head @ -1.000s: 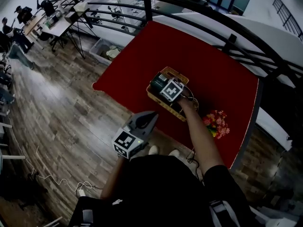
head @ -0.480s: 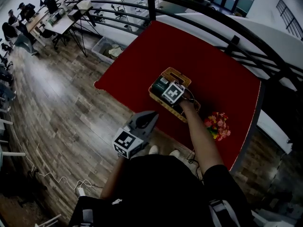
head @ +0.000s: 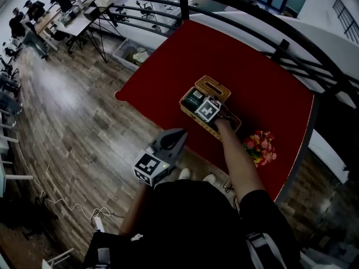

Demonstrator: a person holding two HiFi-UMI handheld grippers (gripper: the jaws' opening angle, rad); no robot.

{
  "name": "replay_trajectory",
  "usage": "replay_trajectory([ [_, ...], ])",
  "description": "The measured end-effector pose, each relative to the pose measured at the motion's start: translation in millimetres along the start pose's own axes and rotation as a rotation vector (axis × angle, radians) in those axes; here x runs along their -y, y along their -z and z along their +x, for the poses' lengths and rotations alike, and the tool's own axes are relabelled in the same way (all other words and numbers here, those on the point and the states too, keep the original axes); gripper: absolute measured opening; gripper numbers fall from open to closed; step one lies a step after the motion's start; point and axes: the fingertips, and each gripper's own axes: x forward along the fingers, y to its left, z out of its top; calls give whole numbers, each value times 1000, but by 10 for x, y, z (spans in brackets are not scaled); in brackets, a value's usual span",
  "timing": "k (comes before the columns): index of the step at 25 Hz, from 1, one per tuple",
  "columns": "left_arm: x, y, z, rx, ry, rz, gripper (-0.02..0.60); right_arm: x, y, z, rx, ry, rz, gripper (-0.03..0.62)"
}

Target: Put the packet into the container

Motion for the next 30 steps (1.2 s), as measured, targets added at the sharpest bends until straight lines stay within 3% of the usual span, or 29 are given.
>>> replay_trajectory([
  [6, -46, -1, -8, 14, -5, -10, 8, 15, -57, -45, 54, -2, 10, 385],
  [9, -61, -12, 38, 22, 6, -12, 8, 112, -146, -139, 127, -19, 53, 448],
  [13, -16, -55, 99, 30, 30, -8, 8, 163, -199, -355, 173, -33, 87, 453],
  [19, -20, -159, 105, 54, 42, -1, 8, 132, -533, -1171, 456, -24, 203, 444],
  [20, -25, -165, 103, 58, 42, 0, 8, 120, -568, -1355, 508, -1, 218, 395],
  [21, -29, -172, 102, 62, 43, 1, 8, 114, -592, -1547, 560, 31, 233, 264],
  [23, -34, -196, 113, 70, 48, 3, 8, 79, -612, -1929, 653, 78, 266, 122],
  [25, -36, -226, 139, 78, 55, 1, 8, -4, -628, -2282, 736, 100, 285, 54],
  [30, 18, -304, 211, 102, 79, 6, 8, -244, -646, -2908, 876, 154, 275, 23],
])
